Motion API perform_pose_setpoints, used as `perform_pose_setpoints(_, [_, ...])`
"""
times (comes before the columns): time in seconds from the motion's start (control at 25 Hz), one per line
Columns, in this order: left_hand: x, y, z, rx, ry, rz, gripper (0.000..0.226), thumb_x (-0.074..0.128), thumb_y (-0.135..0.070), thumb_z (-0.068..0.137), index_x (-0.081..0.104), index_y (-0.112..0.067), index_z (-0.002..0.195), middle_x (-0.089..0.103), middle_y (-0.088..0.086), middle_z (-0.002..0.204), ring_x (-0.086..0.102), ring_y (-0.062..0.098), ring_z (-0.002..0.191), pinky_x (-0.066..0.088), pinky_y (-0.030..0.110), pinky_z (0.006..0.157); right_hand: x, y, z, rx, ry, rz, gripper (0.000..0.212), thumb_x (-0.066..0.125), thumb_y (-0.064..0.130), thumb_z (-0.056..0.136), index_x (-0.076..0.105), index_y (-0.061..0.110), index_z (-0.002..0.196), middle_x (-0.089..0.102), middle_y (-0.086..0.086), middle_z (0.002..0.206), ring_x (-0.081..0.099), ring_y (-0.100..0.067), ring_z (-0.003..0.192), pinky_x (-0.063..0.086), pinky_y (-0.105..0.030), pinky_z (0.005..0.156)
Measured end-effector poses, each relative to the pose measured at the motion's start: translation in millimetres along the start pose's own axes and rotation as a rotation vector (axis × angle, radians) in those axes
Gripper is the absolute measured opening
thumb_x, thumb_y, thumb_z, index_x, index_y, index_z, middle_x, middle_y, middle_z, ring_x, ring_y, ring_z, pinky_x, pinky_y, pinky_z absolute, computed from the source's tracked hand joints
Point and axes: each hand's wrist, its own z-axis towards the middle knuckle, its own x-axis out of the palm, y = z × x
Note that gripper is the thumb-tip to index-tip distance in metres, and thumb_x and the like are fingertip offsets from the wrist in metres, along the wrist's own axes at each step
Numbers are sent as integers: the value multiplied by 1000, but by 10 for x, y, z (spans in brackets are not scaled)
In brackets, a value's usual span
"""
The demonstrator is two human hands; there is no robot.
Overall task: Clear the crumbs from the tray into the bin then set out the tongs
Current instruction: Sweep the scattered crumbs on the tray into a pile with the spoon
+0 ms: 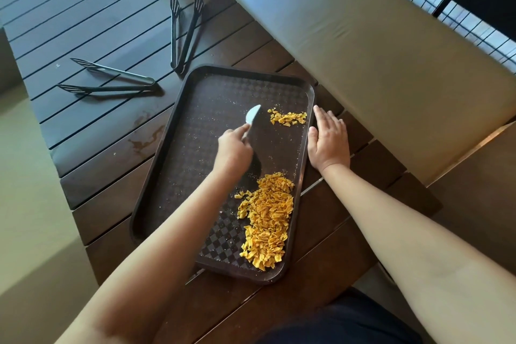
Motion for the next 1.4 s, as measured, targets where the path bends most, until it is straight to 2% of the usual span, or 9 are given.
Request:
perform_pose_setpoints(0.16, [123, -126, -82, 128, 65, 45, 39, 44, -9, 96, 53, -18, 133, 55, 10, 124, 60, 20, 87, 51, 27, 73, 1, 8, 4, 1, 11, 7, 56, 27, 31, 90, 34, 12, 143, 41, -9, 145, 31, -26, 137, 14, -40, 114])
perform_pose_setpoints(0.36, [-43, -156, 214, -8, -18, -16, 40, 42, -8, 95, 52, -15, 134, 54, 11, 134, 61, 24, 104, 52, 33, 88, -12, 1, 6, 9, 1, 12, 56, 28, 31, 90, 35, 12, 142, 41, -9, 144, 31, -26, 137, 14, -39, 114])
perform_pose_setpoints(0.52, [120, -221, -14, 77, 146, 10, 39, 42, -6, 96, 53, -16, 132, 60, 11, 124, 58, 15, 60, 45, 22, 51, -9, 9, 4, 4, -3, 18, 56, 28, 30, 90, 36, 11, 142, 42, -10, 143, 32, -27, 136, 15, -41, 114])
perform_pose_setpoints(0.6, [217, -200, -107, 130, 174, 40, 38, 43, -7, 95, 55, -16, 131, 63, 11, 121, 49, 9, 50, 42, 18, 45, -5, 6, 5, 3, -5, 22, 57, 28, 30, 89, 37, 10, 141, 43, -11, 143, 33, -28, 136, 16, -41, 113])
perform_pose_setpoints(0.72, [188, -223, -12, 99, 80, -6, 39, 42, -8, 95, 54, -17, 131, 59, 11, 126, 51, 7, 57, 43, 14, 48, -10, 8, 7, 1, -5, 20, 56, 28, 30, 89, 37, 10, 141, 43, -10, 143, 33, -28, 136, 16, -41, 113])
perform_pose_setpoints(0.88, [122, -321, 133, 19, 48, -41, 42, 39, -6, 95, 52, -17, 133, 53, 11, 135, 64, 22, 88, 53, 28, 72, -21, 11, -1, -2, -8, 23, 56, 29, 30, 90, 37, 10, 141, 44, -10, 142, 34, -28, 135, 17, -42, 113])
perform_pose_setpoints(1.0, [191, -417, 23, 65, 159, -9, 40, 39, -7, 96, 55, -16, 131, 58, 9, 128, 52, 8, 52, 43, 13, 43, -25, 16, 0, -2, -5, 32, 55, 28, 29, 90, 37, 10, 141, 43, -10, 143, 33, -28, 135, 16, -42, 113])
perform_pose_setpoints(1.16, [219, -442, 12, 104, 195, 16, 39, 40, -8, 96, 58, -19, 128, 62, 10, 123, 43, 3, 43, 38, 13, 35, -27, 20, 2, 1, -6, 35, 55, 28, 28, 90, 37, 10, 141, 43, -10, 143, 33, -27, 136, 16, -41, 114])
perform_pose_setpoints(1.4, [93, -436, 85, 251, 185, 383, 41, 42, -11, 93, 60, -32, 123, 55, 3, 127, 62, 20, 85, 55, 32, 65, -31, 27, -5, 1, -6, 32, 55, 27, 30, 90, 37, 10, 141, 44, -10, 143, 34, -27, 135, 16, -41, 114])
